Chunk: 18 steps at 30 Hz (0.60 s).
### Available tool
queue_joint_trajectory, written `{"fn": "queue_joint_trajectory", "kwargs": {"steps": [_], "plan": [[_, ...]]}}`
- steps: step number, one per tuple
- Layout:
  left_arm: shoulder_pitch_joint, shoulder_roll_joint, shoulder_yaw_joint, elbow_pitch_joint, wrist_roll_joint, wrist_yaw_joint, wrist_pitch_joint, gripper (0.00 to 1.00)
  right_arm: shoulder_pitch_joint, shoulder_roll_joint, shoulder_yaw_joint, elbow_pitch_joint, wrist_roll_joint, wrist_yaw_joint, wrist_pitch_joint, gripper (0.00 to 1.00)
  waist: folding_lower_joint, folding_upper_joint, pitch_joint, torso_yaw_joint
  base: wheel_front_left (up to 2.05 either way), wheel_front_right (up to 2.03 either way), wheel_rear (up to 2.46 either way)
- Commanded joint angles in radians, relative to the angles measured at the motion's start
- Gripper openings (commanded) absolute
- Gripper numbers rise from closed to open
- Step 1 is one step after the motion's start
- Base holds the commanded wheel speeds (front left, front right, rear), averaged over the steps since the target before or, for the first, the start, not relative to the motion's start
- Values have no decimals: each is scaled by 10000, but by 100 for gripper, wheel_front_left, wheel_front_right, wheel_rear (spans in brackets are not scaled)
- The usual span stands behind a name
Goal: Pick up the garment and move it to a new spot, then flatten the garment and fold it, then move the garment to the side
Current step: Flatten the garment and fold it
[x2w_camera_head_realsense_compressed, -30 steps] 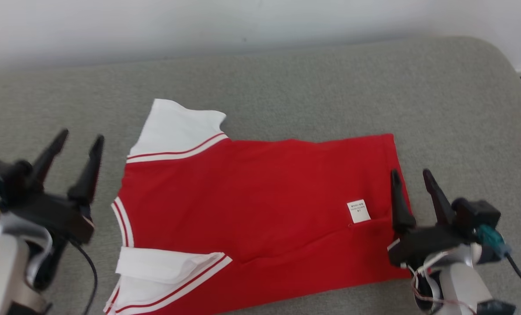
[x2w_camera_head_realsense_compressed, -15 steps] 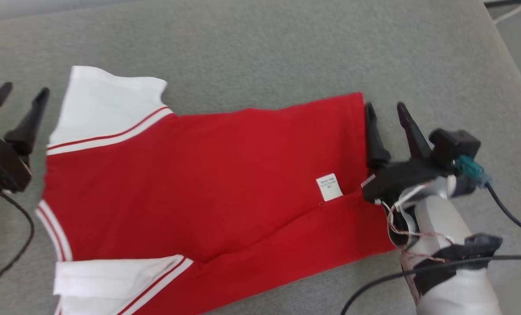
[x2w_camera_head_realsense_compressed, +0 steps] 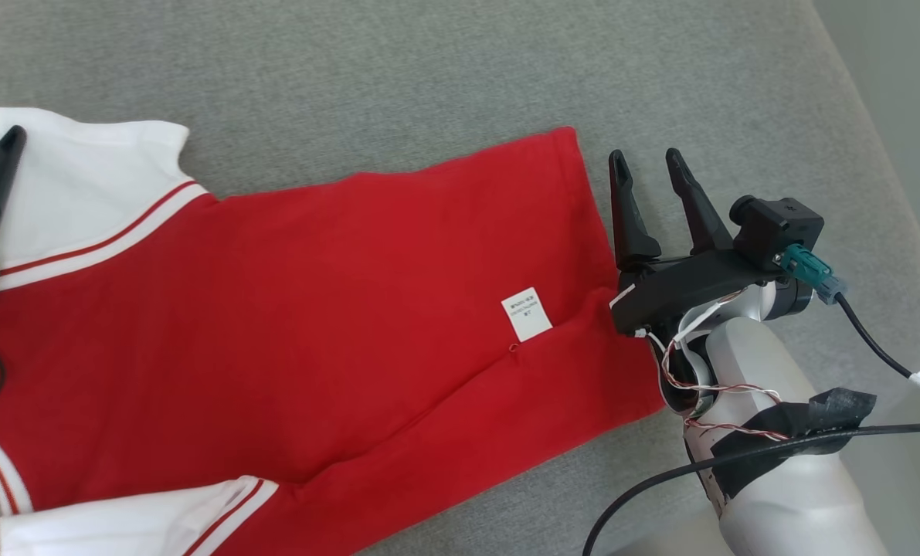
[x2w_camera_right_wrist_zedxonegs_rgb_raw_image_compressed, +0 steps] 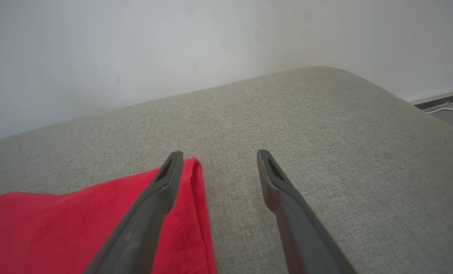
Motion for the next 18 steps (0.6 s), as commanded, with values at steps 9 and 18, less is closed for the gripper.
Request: {"fn": "queue_joint_trajectory", "kwargs": {"steps": [9,18], "plan": [[-503,82,-795,625,-522,10,-152,100,-61,25,-28,-195,-25,-7,-65,100,-1,-2,106,-244,0,0,0],[-832,2,-1684,586,-895,10,-605,0,-232,20,225,296,118,-9,-64,100,-1,-2,-186,24,0,0,0]]}}
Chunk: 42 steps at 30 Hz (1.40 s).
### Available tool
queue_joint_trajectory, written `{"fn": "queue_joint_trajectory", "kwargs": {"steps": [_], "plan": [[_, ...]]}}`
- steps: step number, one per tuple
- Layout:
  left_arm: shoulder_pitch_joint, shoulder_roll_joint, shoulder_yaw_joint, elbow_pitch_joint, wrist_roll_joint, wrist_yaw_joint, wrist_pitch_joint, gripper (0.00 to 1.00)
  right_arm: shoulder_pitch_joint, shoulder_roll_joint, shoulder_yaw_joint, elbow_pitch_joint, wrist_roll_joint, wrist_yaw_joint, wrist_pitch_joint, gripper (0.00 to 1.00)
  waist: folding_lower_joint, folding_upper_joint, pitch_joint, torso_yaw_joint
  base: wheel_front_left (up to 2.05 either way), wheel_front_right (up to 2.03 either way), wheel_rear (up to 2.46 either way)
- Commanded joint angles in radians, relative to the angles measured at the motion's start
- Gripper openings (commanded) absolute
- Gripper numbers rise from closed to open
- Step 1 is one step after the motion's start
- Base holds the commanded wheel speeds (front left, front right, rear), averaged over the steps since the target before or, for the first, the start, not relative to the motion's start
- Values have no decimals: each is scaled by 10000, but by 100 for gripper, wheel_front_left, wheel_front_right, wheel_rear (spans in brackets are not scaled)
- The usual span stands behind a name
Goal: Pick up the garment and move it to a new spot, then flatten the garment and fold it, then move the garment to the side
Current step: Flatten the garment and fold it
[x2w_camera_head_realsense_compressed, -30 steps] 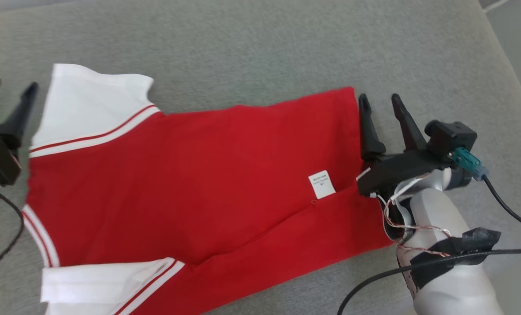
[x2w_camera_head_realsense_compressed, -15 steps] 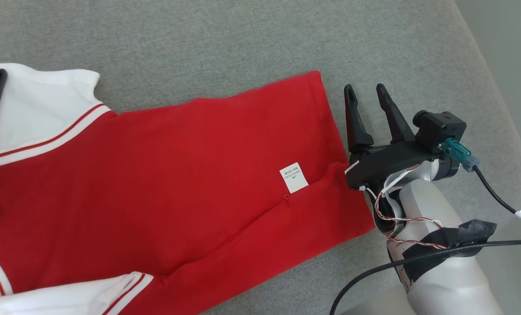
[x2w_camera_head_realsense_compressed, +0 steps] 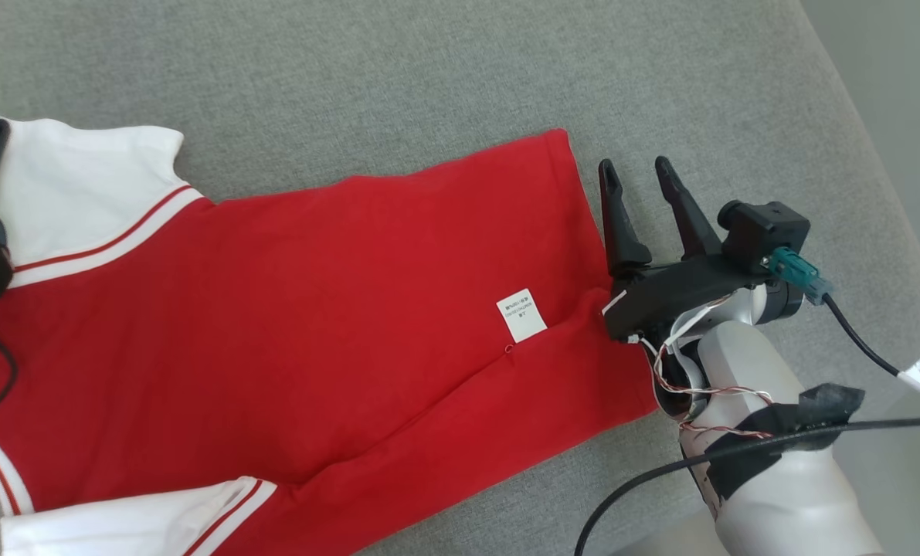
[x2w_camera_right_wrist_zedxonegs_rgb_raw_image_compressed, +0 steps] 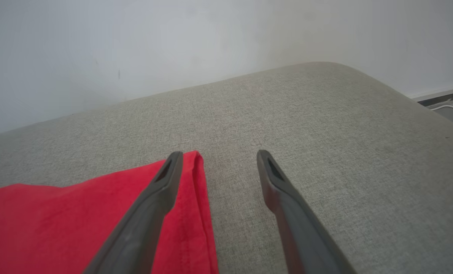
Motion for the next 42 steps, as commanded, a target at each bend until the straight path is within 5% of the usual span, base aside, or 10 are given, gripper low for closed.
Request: {"fn": "queue_joint_trajectory", "kwargs": {"steps": [1,13,28,29,31,42], "plan": [[-118,-7,-238,-67,-172,10,-242,0,-269,14,69,289,120,-9,-26,100,0,-1,-213,189,0,0,0],[-137,-107,-1139,-1295,-493,9,-1428,0,-1580,13,-157,2508,201,-9,946,100,0,-1,-636,1146,0,0,0],[-227,-62,-1582,-2769,-527,12,-2188,0,-3381,-97,-2275,5767,-1438,-9,1329,100,0,-1,-539,2005,0,0,0],[-219,-45,-1578,-2846,-531,25,-2203,0,-3443,-93,-2420,5888,-1523,-9,1280,79,0,-1,-534,2018,0,0,0],[-223,11,-1576,-2951,-503,54,-2211,0,-3505,-120,-2655,6157,-1847,-7,1250,0,0,-1,-519,2040,0,0,0],[539,257,-1389,-3618,-627,271,-2742,0,-3291,-64,-3672,6315,-3112,-9,224,0,0,-1,-1072,2258,0,0,0]]}}
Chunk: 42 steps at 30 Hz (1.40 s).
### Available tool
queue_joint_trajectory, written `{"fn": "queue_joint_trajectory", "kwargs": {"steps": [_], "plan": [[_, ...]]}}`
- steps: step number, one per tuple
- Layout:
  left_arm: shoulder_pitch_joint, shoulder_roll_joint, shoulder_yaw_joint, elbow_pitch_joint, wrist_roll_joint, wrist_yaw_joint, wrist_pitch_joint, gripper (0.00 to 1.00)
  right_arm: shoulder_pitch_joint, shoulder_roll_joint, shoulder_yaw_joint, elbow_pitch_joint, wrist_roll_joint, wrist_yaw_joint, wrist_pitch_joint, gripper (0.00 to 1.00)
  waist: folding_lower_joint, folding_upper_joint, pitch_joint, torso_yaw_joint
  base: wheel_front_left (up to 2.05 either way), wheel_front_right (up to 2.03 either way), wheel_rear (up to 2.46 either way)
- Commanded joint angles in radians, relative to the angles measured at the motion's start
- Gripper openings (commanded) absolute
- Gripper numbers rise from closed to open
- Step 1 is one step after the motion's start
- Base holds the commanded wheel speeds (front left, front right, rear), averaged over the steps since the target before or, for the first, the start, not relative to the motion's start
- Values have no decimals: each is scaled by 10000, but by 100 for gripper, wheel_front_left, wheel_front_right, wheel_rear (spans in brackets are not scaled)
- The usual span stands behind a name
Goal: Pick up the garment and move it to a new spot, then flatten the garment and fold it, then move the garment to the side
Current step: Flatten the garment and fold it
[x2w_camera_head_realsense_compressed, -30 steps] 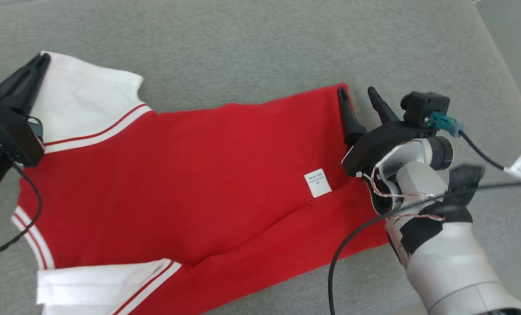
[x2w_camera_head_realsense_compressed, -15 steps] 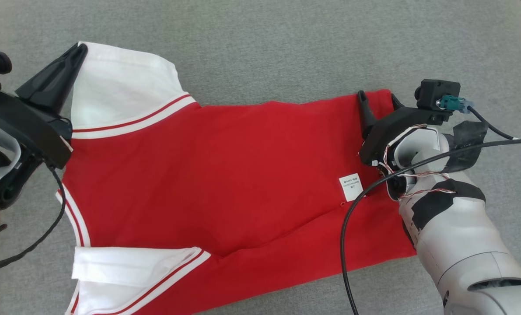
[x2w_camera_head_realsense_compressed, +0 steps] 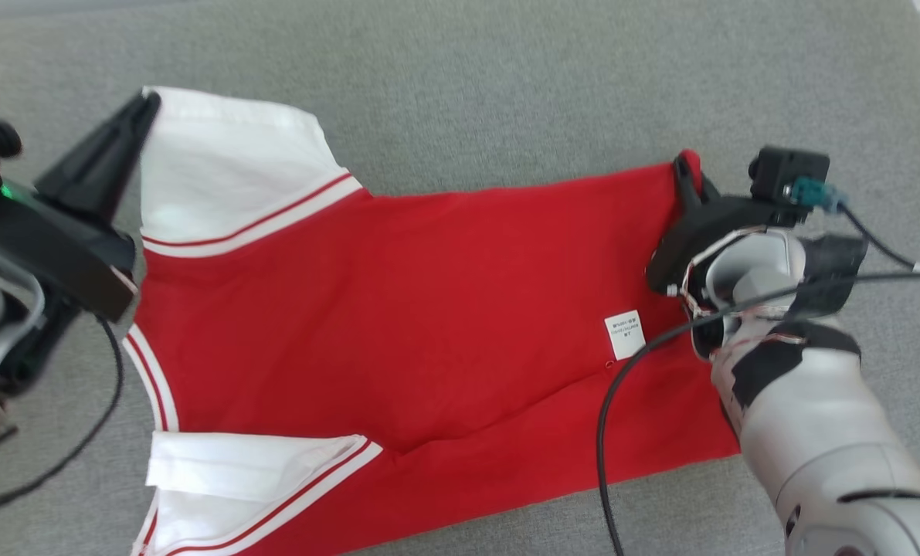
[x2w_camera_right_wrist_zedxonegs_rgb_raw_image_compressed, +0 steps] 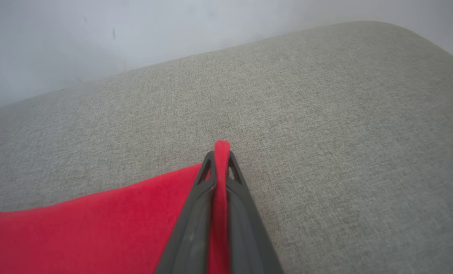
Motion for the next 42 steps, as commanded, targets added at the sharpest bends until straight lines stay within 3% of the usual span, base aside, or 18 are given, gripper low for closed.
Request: {"fn": "queue_joint_trajectory", "kwargs": {"steps": [1,7,12,17,23,29,40,41,42], "plan": [[381,86,90,-246,-73,114,-166,0,390,26,3,-77,-92,-9,-135,0,0,0,-353,180,0,0,0],[1551,372,443,-1394,-4,628,-372,0,1222,12,200,-655,65,-9,-267,0,0,0,-818,385,0,0,0],[3227,402,1109,-3007,326,1221,-425,0,2328,-33,668,-2029,732,-9,-274,0,0,0,-1225,629,0,0,0],[5171,-39,1984,-4218,1204,1653,-422,0,3615,-408,1259,-3554,1501,-9,-276,0,0,0,-1585,937,0,0,0],[7231,-816,2783,-4678,2011,1579,-424,0,5079,-1074,1894,-4911,2466,-9,-278,0,0,0,-1836,1257,0,0,0],[8452,-1522,3364,-4289,2968,1197,-424,0,6300,-1578,2370,-5954,3241,-9,-191,0,0,0,-2087,1446,0,0,0],[9584,-2689,4223,-2899,4115,442,-425,0,8291,-1803,2267,-7797,3754,-9,433,0,0,0,-2518,1634,0,0,0],[9624,-2785,4315,-2739,4223,445,-425,0,8396,-1770,2205,-7912,3773,-9,437,16,0,0,-2548,1634,0,0,0],[9683,-2903,4401,-2577,4309,458,-425,28,8492,-1725,2145,-8018,3849,-9,466,86,0,0,-2573,1636,0,0,0]]}}
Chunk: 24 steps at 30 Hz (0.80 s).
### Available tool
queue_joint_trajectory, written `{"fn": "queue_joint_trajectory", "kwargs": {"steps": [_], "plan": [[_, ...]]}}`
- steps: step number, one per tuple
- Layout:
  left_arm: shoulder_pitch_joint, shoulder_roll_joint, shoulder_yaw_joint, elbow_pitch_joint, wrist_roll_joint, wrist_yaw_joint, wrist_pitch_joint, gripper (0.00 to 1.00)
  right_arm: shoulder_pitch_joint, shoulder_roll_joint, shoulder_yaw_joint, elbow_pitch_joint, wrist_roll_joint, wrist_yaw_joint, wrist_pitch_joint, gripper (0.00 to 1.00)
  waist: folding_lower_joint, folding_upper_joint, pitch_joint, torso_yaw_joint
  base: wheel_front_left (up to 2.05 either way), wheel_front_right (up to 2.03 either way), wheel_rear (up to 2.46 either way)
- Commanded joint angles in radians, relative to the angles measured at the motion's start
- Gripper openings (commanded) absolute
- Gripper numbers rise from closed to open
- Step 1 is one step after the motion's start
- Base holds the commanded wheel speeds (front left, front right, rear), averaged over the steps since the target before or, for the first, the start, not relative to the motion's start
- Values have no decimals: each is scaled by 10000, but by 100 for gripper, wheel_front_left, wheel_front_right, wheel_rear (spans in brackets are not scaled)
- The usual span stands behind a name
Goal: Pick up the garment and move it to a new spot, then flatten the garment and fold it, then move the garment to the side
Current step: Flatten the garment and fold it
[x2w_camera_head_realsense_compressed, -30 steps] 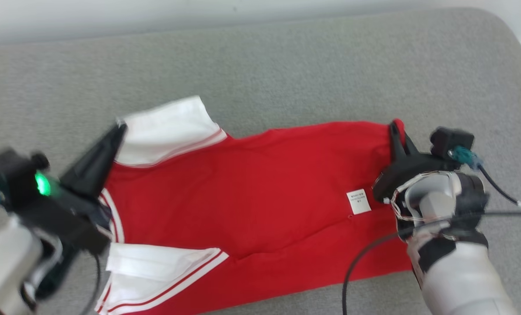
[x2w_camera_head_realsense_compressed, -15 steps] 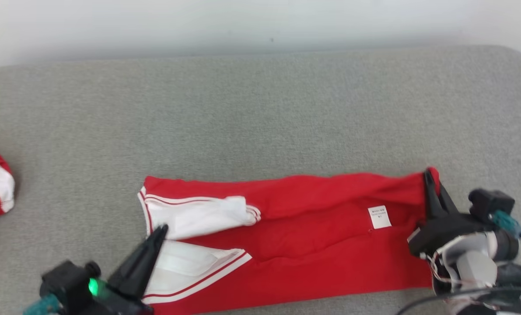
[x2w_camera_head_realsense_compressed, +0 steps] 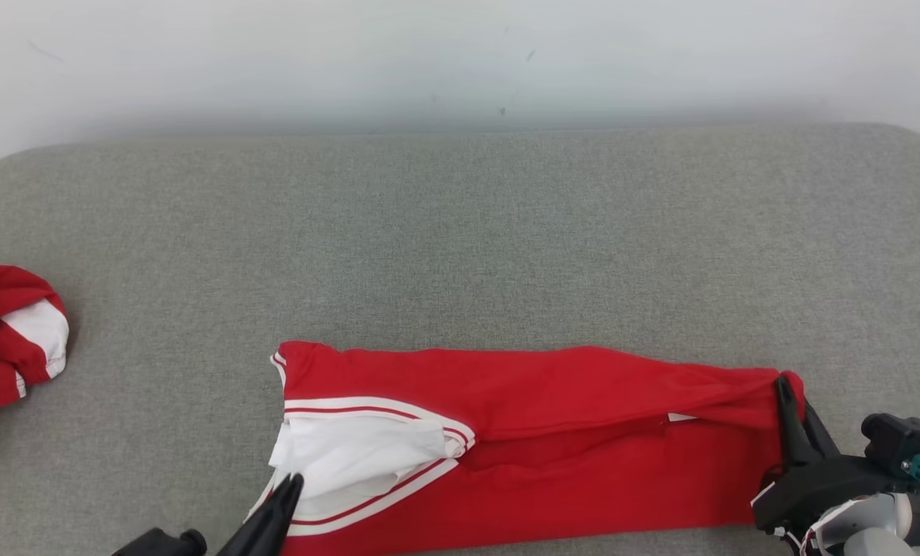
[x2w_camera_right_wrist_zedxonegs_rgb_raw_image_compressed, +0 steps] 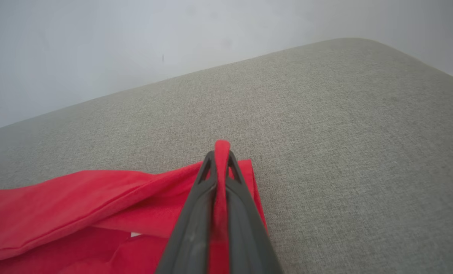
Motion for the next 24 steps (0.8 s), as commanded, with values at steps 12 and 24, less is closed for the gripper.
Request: {"fn": "queue_joint_trajectory", "kwargs": {"steps": [12,24], "plan": [[864,-1315,1748,84,962,-313,-40,100,1014,1,-674,-1468,241,-9,168,100,1,1,-265,105,0,0,0],[1278,-2373,3367,-102,2351,-428,-40,100,1086,239,-1426,-794,-751,-7,1506,100,1,1,-469,362,0,0,0]]}}
